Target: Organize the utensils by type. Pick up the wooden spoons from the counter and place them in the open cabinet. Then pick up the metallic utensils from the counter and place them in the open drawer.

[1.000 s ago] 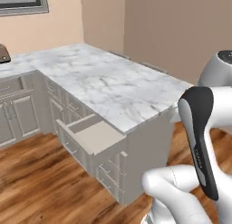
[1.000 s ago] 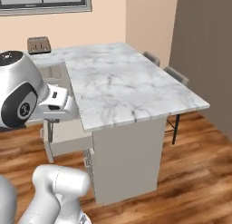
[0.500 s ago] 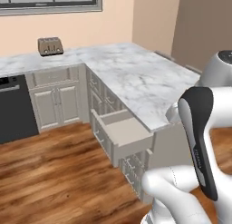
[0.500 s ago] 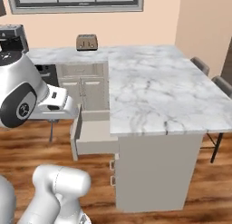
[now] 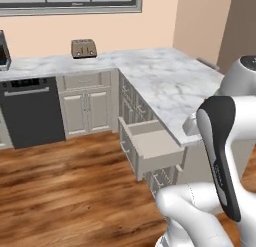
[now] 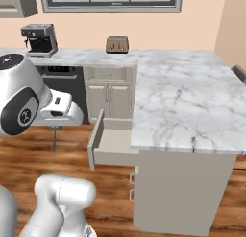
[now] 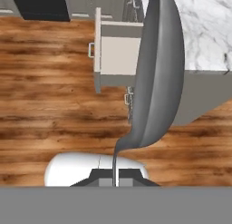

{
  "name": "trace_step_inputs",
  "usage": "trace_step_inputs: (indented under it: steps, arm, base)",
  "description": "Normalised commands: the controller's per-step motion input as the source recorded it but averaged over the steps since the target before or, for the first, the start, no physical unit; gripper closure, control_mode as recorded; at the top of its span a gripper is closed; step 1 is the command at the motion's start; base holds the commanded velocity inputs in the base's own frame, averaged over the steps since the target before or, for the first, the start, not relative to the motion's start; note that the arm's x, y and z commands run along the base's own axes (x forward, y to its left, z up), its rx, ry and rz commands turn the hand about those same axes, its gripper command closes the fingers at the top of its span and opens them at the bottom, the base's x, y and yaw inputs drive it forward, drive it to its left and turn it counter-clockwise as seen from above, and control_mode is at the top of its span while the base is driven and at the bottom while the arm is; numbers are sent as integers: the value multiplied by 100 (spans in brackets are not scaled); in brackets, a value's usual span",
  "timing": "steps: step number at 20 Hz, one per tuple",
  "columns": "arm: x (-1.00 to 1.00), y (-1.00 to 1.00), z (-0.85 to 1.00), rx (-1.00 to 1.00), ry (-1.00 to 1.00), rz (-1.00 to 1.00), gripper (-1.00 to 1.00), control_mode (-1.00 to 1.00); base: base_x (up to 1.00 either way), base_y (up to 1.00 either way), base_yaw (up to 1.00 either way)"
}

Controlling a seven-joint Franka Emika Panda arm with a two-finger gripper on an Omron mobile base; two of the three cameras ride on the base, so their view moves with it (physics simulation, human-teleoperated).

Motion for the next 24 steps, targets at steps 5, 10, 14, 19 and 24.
trace_step_inputs:
  steps: [5,10,14,19,24]
  arm:
    - [0,0,0,0,0,0,100,100]
    - [0,0,0,0,0,0,100,100]
    - [0,0,0,0,0,0,100,100]
    - [0,0,0,0,0,0,100,100]
    - [0,0,0,0,0,0,100,100]
  base:
    - [0,-70,20]
    - [8,-38,20]
    - [31,0,18]
    - [47,-9,15]
    - [39,-22,11]
